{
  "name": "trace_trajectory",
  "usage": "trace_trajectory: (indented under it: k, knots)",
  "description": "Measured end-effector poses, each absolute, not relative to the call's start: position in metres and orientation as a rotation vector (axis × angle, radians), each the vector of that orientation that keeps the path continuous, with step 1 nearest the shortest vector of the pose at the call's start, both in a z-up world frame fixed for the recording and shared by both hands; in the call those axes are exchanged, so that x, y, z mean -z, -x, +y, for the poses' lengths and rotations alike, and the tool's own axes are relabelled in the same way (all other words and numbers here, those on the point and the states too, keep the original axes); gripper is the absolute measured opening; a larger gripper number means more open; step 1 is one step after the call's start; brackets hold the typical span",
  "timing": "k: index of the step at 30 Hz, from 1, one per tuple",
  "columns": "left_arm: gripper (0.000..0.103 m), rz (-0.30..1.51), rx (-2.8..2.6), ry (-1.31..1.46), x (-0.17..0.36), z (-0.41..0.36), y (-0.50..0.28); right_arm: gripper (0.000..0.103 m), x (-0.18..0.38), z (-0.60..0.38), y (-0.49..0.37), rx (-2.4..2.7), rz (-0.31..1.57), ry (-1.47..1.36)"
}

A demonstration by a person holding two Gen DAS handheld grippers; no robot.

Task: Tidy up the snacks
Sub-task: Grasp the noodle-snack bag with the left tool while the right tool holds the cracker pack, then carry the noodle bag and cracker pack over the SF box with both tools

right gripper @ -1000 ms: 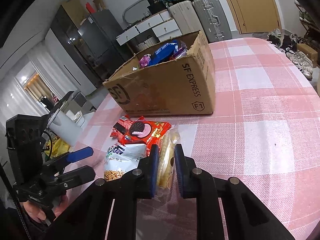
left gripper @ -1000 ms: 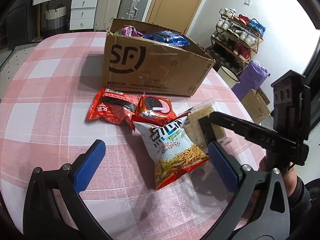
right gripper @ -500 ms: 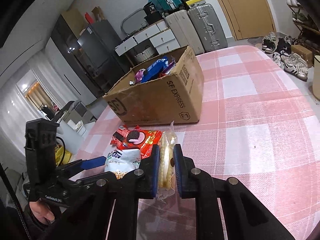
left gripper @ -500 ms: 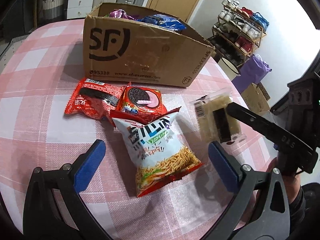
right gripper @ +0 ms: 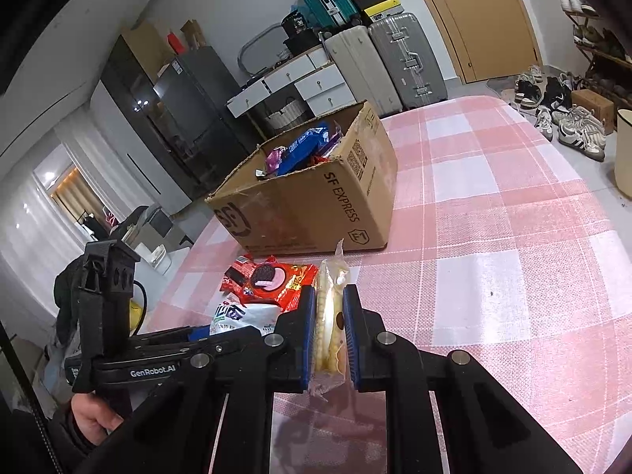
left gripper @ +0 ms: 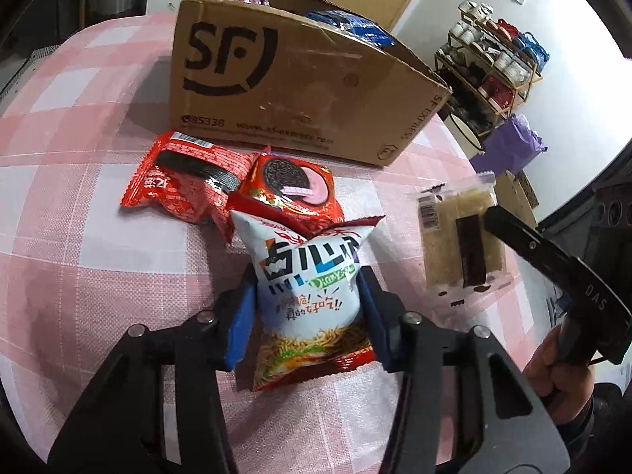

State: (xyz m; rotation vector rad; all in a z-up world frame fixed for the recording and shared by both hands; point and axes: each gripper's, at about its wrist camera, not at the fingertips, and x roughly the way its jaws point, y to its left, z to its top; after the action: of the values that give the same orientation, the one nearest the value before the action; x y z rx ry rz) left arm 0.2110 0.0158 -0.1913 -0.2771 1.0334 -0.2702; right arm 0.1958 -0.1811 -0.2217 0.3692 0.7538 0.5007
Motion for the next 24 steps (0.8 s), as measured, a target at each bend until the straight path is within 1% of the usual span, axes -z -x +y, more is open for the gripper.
trace_trajectory:
  k: [2, 6, 15, 24]
  knots:
    - [0.040, 1.028, 0.277, 0.285, 0.191, 0.015, -0.211, 0.014, 0.221, -0.181, -0.195, -0.500, 0.753, -0.369]
    - [0.039, 1.028, 0.290, 0.294, 0.194, 0.014, -0.209, 0.014, 0.221, -0.180, -0.195, -0.498, 0.751, -0.367]
    - [0.039, 0.989, 0.296, 0.266, 0.182, 0.008, -0.201, 0.014, 0.218, -0.177, -0.193, -0.506, 0.748, -0.360]
    - [0.039, 0.941, 0.300, 0.249, 0.159, 0.011, -0.192, 0.014, 0.206, -0.174, -0.188, -0.519, 0.728, -0.353]
